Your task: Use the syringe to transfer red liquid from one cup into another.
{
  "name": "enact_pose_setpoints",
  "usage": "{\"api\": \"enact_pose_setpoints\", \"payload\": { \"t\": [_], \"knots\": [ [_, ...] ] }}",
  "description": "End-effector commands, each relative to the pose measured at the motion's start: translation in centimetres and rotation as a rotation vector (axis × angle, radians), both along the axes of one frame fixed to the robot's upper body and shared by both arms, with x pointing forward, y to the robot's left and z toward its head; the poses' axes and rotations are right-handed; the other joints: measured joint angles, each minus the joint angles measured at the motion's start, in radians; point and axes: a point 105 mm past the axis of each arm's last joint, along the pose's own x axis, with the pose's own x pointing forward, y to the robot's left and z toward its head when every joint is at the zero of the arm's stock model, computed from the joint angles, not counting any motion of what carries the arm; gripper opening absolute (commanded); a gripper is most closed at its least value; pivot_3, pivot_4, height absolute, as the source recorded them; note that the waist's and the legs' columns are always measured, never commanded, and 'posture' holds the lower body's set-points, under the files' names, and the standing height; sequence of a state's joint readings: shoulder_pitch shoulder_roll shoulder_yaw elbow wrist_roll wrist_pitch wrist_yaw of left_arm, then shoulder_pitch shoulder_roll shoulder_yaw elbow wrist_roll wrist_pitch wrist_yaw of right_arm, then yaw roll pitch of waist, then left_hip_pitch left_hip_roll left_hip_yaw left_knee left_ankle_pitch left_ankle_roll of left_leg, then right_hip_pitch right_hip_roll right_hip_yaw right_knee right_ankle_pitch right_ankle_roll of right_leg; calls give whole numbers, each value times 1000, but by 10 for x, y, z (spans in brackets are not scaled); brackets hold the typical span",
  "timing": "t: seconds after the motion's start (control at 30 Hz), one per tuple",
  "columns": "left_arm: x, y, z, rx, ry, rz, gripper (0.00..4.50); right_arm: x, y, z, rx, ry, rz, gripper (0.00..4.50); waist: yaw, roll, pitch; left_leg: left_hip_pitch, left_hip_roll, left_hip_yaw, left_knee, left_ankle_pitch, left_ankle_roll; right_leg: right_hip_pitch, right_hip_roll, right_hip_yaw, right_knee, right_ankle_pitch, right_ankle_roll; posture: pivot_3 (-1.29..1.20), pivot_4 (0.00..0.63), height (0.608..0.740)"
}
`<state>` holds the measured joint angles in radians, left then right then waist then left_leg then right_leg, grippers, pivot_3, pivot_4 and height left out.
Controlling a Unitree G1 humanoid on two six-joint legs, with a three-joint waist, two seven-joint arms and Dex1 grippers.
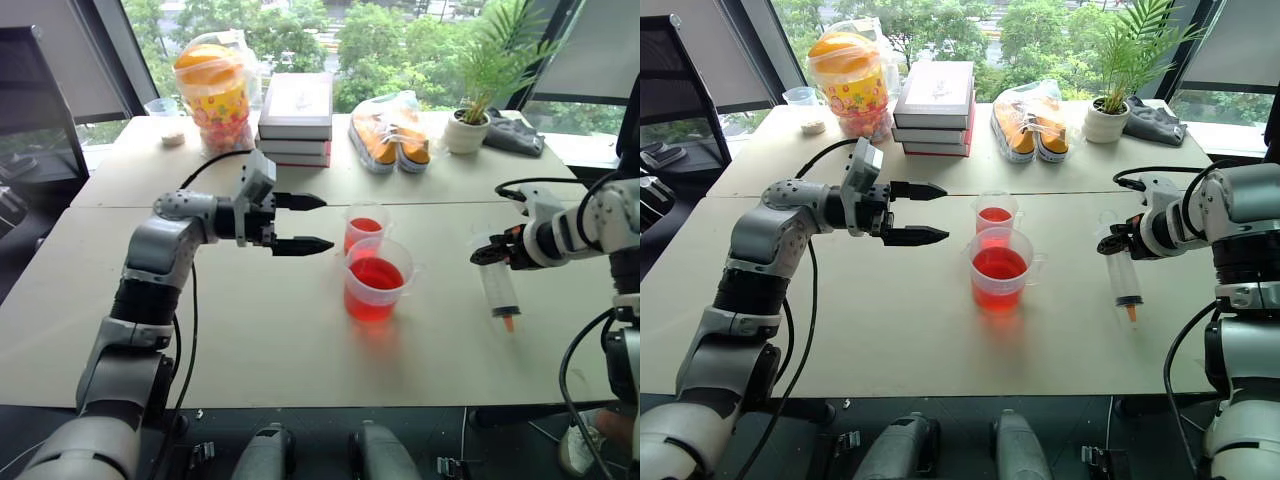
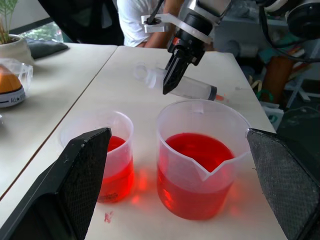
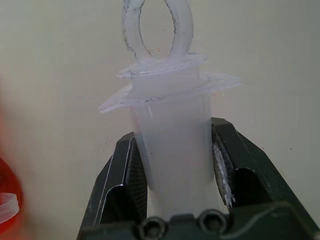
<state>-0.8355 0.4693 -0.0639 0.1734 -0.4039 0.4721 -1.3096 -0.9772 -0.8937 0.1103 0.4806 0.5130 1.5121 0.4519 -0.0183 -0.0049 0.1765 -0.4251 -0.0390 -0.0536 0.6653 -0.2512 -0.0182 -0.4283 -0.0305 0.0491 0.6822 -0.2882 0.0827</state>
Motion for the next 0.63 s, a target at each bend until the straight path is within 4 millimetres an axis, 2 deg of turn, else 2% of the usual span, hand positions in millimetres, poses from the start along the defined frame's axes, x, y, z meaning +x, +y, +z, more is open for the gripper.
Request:
{"api": "enact_pose_setpoints", "payload": {
  "t": [0.03,0.07,0.13,0.2,0.27,0.33,0.43,0.53,0.63],
  "knots": [
    [-8,-3,7,4,-46,-29,4486,9,-5,-1,3,-43,-14,1938,1,0,0,0,0,0,0,0,0,0,0,0,0,0,0,0,150,740],
    [-9,-3,6,11,-46,-33,4500,10,-4,-3,10,-44,-13,2505,1,0,0,0,0,0,0,0,0,0,0,0,0,0,0,0,150,740],
    [-10,-2,6,12,-39,-34,4500,10,-3,-1,24,-50,-3,3346,2,0,0,0,0,0,0,0,0,0,0,0,0,0,0,0,150,740],
    [-10,-1,6,15,-36,-33,4500,8,-2,7,32,-68,17,4345,2,0,0,0,0,0,0,0,0,0,0,0,0,0,0,0,150,740],
    [-10,1,5,19,-35,-32,4500,2,2,24,38,-122,64,4434,3,0,0,0,0,0,0,0,0,0,0,0,0,0,0,0,150,740],
    [-10,3,5,23,-37,-29,4500,-9,9,50,10,-219,166,4434,7,0,0,0,0,0,0,0,0,0,0,0,0,0,0,0,150,740],
    [-9,6,6,27,-39,-22,4500,-25,20,74,13,-298,251,4434,7,1,0,-1,0,-1,0,0,0,0,0,-1,-1,0,0,0,150,740],
    [-8,10,7,30,-46,-10,4500,-61,38,102,-104,-461,481,4434,11,0,0,0,0,-2,0,0,0,1,0,-1,-1,0,0,0,150,740],
    [-9,13,6,34,-43,0,4500,-105,56,104,-124,-497,662,4434,10,0,0,-1,0,-3,0,0,0,2,0,-3,-2,0,0,0,150,740]
  ]
}}
